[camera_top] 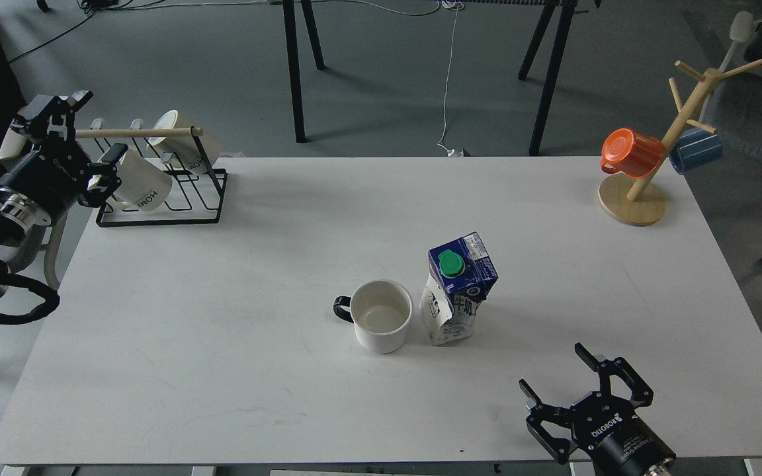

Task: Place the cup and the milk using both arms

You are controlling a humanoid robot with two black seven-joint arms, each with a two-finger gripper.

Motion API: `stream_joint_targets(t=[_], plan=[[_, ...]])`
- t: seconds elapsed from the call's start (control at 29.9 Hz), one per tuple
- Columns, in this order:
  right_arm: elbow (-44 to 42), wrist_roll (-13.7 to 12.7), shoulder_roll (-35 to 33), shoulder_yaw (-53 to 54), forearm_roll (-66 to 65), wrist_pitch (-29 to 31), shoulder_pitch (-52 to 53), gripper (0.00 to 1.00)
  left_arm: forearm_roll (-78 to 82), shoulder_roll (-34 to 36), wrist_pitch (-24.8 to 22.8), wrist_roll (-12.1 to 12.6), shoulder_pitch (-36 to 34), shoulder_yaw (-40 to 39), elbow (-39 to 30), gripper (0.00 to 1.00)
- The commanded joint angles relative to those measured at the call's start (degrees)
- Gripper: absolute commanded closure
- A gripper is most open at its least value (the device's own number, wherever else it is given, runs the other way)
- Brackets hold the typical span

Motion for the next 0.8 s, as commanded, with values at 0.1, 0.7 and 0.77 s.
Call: stream_joint_targets(t=[0.1, 0.7, 0.77], plan=[[-2.12, 2.7, -9.43, 11.43, 1.14, 0.0, -8.62, 0.03, -0.08, -0.44, -0.01, 0.0, 0.08, -0.05, 0.0, 0.03], [-17.49, 3.32, -14.27, 21.74, 7.48, 0.0, 16.76, 0.03, -0.96, 0.79, -0.01, 0.0, 2.01, -1.18, 0.0, 0.03], [-18.64, 3.32, -14.27, 18.76, 7.39, 0.0, 20.8, 0.03, -0.96, 0.7, -0.01, 0.0, 2.53, -2.15, 0.0, 0.03]])
